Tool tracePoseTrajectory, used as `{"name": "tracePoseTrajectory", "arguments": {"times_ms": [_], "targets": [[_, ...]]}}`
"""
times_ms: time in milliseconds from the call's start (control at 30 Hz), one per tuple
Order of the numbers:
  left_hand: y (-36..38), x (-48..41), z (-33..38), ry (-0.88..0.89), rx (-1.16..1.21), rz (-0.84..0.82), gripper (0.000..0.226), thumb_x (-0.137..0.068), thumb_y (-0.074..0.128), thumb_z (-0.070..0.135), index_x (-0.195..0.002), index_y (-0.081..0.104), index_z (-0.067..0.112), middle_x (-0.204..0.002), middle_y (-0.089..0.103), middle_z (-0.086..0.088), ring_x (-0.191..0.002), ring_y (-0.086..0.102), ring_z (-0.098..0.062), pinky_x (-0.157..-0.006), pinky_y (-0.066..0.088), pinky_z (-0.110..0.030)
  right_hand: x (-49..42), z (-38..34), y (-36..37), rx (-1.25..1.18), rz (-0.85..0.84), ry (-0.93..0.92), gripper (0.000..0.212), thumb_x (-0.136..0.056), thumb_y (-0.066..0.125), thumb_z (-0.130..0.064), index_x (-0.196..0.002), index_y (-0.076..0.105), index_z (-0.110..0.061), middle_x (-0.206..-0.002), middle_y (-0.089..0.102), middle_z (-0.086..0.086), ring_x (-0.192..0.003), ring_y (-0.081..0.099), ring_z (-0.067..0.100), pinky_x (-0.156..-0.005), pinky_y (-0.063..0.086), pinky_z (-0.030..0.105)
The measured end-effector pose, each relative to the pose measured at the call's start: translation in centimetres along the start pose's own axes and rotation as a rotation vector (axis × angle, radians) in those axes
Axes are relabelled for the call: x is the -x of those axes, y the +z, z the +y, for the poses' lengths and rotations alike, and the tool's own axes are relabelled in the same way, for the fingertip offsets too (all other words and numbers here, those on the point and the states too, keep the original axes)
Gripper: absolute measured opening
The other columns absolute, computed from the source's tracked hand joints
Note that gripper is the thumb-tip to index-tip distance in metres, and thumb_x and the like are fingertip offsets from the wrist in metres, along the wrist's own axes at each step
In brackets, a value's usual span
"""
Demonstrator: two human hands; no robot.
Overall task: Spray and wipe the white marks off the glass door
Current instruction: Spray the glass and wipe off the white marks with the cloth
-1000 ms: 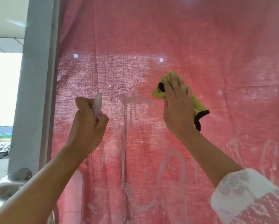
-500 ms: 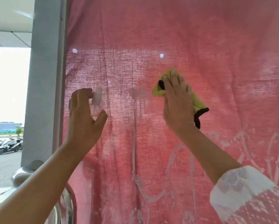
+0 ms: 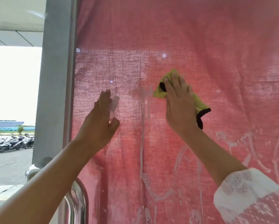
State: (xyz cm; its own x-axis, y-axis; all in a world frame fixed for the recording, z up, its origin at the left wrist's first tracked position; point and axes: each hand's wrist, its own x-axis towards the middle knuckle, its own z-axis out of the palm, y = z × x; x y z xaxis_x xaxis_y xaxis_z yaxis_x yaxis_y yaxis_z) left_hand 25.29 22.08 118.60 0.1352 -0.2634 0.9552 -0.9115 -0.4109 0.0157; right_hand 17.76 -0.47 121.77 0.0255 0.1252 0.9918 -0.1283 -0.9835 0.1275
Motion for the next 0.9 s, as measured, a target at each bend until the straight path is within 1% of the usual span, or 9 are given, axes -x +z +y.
{"name": "tracePoseTrajectory", "arguments": {"times_ms": [200,300,433,533,600,633,733,833,900], "targets": [[-1.2,0.1,-1.7,0.11,-0.04,-0.068,0.071,-0.088,0.061,0.006,-0.145,0.019,0.006,-0.154,0.03,-0.011,-0.132,0.043,-0.029,-0.097,0.034,-0.03,4.3,1.6,-1.0,0.022,-0.137,-0.272,0.05,-0.097,0.039,-0.007,-0.146,0.034,-0.011,-0.156,0.021,0.007,-0.146,0.014,0.025,-0.118,0.014,0.047],[-1.2,0.5,-2.2,0.14,-0.024,-0.08,0.063,-0.088,0.06,0.005,-0.14,0.024,0.002,-0.155,0.028,-0.011,-0.135,0.04,-0.026,-0.098,0.035,-0.033,3.5,2.9,-1.7,0.029,-0.085,-0.09,0.048,-0.099,0.03,-0.014,-0.146,0.033,-0.01,-0.156,0.021,0.01,-0.145,0.015,0.028,-0.118,0.014,0.048],[-0.9,0.6,-2.1,0.14,-0.002,-0.065,0.073,-0.089,0.059,0.005,-0.149,0.017,0.004,-0.157,0.023,-0.005,-0.129,0.029,-0.004,-0.097,0.032,-0.026,-0.3,1.1,-0.6,0.014,0.024,0.119,0.049,-0.098,0.039,-0.006,-0.147,0.031,-0.007,-0.157,0.018,0.013,-0.145,0.012,0.034,-0.117,0.01,0.051],[-0.8,0.5,-2.1,0.153,-0.005,-0.053,0.073,-0.088,0.058,0.005,-0.149,0.017,0.003,-0.156,0.023,-0.005,-0.127,0.028,-0.002,-0.098,0.031,-0.023,-0.7,-0.8,0.6,0.023,0.011,-0.004,0.052,-0.095,0.044,0.0,-0.146,0.033,-0.007,-0.156,0.022,0.014,-0.145,0.015,0.034,-0.117,0.011,0.05],[-0.8,0.5,-2.1,0.153,0.017,-0.039,0.069,-0.088,0.058,0.004,-0.146,0.02,0.003,-0.153,0.026,0.0,-0.124,0.027,0.006,-0.097,0.028,-0.012,0.8,-0.9,0.8,0.021,-0.055,-0.162,0.055,-0.093,0.046,0.003,-0.145,0.034,-0.008,-0.156,0.023,0.012,-0.145,0.016,0.031,-0.118,0.012,0.049],[-0.8,0.5,-2.0,0.155,0.024,-0.027,0.066,-0.088,0.058,0.003,-0.143,0.023,0.002,-0.151,0.029,-0.001,-0.123,0.029,0.006,-0.095,0.029,-0.01,1.7,-0.5,0.6,0.019,-0.086,-0.238,0.055,-0.093,0.046,0.003,-0.145,0.034,-0.008,-0.156,0.023,0.011,-0.146,0.015,0.029,-0.119,0.013,0.048],[-0.8,0.6,-2.2,0.155,0.013,-0.002,0.058,-0.086,0.059,0.002,-0.135,0.028,-0.002,-0.149,0.037,-0.014,-0.123,0.044,-0.015,-0.088,0.039,-0.028,3.3,1.8,-0.6,0.04,-0.144,-0.333,0.051,-0.095,0.039,-0.004,-0.146,0.035,-0.009,-0.156,0.023,0.009,-0.146,0.015,0.025,-0.119,0.014,0.045],[-0.9,0.8,-2.6,0.124,0.01,0.023,0.059,-0.085,0.06,0.001,-0.135,0.029,-0.003,-0.151,0.034,-0.013,-0.123,0.044,-0.017,-0.088,0.039,-0.032,1.6,2.1,-1.0,0.051,-0.097,-0.14,0.047,-0.099,0.031,-0.013,-0.146,0.033,-0.01,-0.156,0.023,0.009,-0.145,0.015,0.027,-0.118,0.015,0.049],[-0.9,0.9,-2.6,0.114,0.002,0.029,0.058,-0.085,0.061,0.002,-0.134,0.029,-0.004,-0.151,0.034,-0.014,-0.121,0.046,-0.019,-0.087,0.04,-0.032,-0.7,0.6,-0.6,0.037,-0.02,-0.012,0.048,-0.098,0.037,-0.006,-0.145,0.034,-0.008,-0.156,0.023,0.012,-0.145,0.016,0.031,-0.117,0.013,0.05]]}}
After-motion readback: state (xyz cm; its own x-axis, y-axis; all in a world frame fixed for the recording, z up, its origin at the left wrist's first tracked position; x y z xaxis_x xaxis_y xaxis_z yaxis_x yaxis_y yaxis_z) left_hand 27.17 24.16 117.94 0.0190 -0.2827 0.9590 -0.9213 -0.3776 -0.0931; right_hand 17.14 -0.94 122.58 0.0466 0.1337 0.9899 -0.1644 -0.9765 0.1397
